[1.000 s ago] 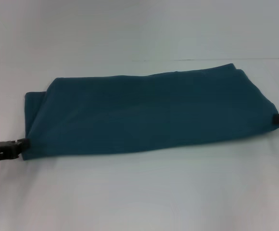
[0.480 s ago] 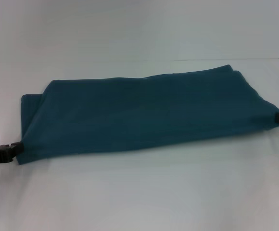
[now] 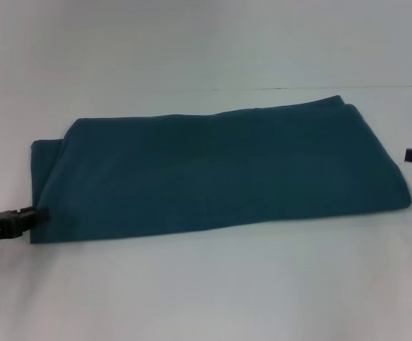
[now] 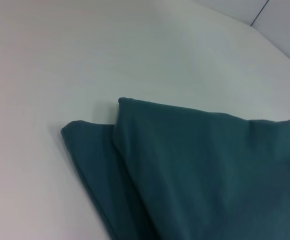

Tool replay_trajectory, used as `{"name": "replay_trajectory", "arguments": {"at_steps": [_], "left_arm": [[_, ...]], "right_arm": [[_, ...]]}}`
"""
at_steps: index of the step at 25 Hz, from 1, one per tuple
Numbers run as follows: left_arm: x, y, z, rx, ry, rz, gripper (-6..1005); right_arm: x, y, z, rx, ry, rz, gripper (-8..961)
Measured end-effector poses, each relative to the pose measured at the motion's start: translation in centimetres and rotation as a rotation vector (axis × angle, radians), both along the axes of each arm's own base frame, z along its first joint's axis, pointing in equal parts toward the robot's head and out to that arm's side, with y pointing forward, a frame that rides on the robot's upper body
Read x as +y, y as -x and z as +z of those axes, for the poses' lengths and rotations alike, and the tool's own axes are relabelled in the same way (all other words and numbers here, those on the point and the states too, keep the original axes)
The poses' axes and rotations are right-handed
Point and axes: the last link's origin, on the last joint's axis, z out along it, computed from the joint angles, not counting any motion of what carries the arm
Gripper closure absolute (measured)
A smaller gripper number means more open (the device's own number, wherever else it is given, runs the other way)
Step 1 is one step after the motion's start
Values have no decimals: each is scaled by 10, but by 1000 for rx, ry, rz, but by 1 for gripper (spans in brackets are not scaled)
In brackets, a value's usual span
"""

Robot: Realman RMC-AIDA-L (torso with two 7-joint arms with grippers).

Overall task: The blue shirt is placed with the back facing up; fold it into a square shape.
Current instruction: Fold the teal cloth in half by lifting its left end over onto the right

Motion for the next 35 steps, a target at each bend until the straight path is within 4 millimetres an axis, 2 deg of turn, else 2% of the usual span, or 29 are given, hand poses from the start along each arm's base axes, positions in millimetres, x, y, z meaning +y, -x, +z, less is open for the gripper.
{"name": "replay_trajectory", "arguments": {"at_steps": [2,9,13,18,21,26,35], "left_arm": [[-2,0,2,-25,-3,22,752],[-14,4,15,-132,-11,129,455],[-23,3,25,-180,7,165,370],[-30,4,29,-225,36,222,264],[-32,5,23,-238,76,263,210],[-33,3,11,-274,115,285,158],[-26,0,4,-287,130,286,159]], "right_arm": [[1,2,6,2,-24,13,887],[9,12,17,15,-63,48,592],[17,21,19,10,-63,72,445],[25,30,22,9,-63,95,203],[30,36,21,7,-59,111,163],[33,40,21,3,-58,123,163],[35,41,25,-2,-62,127,162]]}}
